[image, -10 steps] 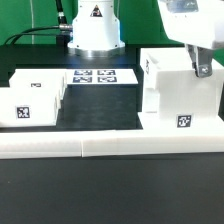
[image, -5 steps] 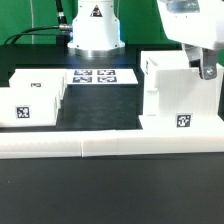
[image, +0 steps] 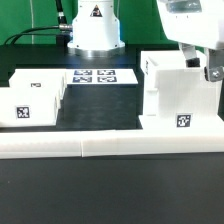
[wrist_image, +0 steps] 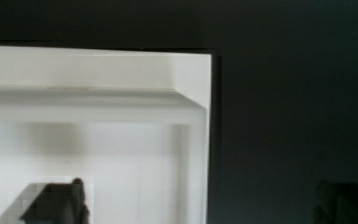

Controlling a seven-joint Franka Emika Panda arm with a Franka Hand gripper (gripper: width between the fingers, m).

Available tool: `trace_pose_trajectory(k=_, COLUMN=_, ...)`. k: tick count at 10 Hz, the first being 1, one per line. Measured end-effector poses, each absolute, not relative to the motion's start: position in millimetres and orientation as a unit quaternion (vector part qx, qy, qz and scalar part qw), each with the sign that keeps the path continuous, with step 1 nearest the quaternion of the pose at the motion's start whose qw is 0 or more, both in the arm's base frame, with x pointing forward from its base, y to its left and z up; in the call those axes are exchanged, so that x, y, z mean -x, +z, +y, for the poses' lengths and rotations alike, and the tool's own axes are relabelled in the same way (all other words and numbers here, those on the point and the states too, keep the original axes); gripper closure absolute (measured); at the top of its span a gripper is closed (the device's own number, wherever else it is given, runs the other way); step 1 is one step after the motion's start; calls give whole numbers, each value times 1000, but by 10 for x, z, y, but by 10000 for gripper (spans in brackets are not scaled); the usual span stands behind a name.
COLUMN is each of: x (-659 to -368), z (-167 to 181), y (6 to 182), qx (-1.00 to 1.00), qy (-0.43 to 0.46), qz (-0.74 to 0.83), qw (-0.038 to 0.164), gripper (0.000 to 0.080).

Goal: Assemble drawer

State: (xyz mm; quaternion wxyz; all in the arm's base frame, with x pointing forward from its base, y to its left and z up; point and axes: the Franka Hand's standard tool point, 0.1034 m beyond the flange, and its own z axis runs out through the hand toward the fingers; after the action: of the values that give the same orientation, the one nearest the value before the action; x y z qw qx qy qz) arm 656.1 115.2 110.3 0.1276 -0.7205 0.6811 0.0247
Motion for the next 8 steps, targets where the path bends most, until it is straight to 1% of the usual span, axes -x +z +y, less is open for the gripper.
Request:
trace_pose_trajectory(k=1, x=-6543, z=1143, y=1118, qx=739, qy=25, qz=661, qw=126, gripper=151)
trace_pose_trajectory(k=3, x=-6380, z=1084, y=1314, qx=795, qy=47, qz=594, qw=114, gripper=150)
trace_pose_trajectory(k=4, x=-6335, z=1092, y=1414, qx=800, qy=48, qz=587, qw=114, gripper=150)
trace_pose_trajectory(k=5, x=-6301, z=1102, y=1470, qx=791, qy=42, qz=597, qw=127, gripper=150)
trace_pose_trajectory(k=8, x=-6283, z=1108, y=1436, qx=806, qy=42, qz=577, qw=126, gripper=150)
